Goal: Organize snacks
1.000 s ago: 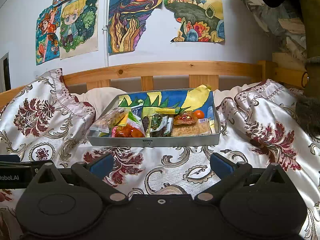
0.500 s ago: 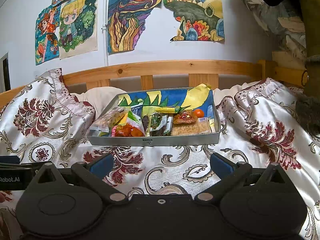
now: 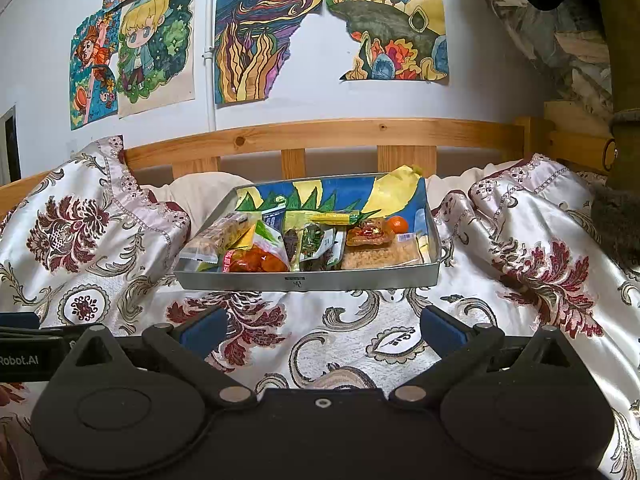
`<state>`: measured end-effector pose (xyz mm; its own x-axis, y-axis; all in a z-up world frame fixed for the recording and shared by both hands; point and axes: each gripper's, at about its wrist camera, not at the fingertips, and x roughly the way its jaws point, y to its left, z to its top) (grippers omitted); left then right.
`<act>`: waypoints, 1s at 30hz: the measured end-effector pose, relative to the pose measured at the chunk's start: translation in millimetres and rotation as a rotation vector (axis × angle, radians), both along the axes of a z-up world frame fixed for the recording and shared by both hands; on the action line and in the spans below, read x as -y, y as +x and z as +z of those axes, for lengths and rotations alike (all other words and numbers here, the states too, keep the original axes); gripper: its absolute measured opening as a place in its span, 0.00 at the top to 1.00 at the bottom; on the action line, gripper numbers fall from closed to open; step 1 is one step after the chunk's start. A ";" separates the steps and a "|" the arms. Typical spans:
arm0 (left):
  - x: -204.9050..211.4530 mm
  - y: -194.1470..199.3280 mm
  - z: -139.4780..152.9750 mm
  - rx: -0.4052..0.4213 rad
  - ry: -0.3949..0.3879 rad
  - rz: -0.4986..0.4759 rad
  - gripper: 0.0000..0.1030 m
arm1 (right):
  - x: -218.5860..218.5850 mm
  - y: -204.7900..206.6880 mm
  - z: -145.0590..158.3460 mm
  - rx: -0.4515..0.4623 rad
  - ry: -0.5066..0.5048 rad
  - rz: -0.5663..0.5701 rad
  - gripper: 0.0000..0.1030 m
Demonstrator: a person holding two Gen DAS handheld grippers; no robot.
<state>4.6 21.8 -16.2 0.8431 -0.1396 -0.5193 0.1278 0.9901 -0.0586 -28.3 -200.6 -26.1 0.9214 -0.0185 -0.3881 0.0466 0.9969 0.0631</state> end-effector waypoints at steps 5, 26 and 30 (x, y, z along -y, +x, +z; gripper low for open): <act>0.3 0.7 -0.9 -0.008 -0.002 -0.001 0.01 | 0.1 0.1 -0.2 -0.001 0.001 -0.001 0.01; 0.6 -1.3 6.0 -0.022 -0.001 -0.005 0.01 | 0.4 0.7 -1.8 -0.014 0.008 -0.016 0.01; 1.2 -1.4 5.7 -0.022 0.005 -0.007 0.01 | 0.3 0.6 -1.7 -0.018 0.008 -0.017 0.01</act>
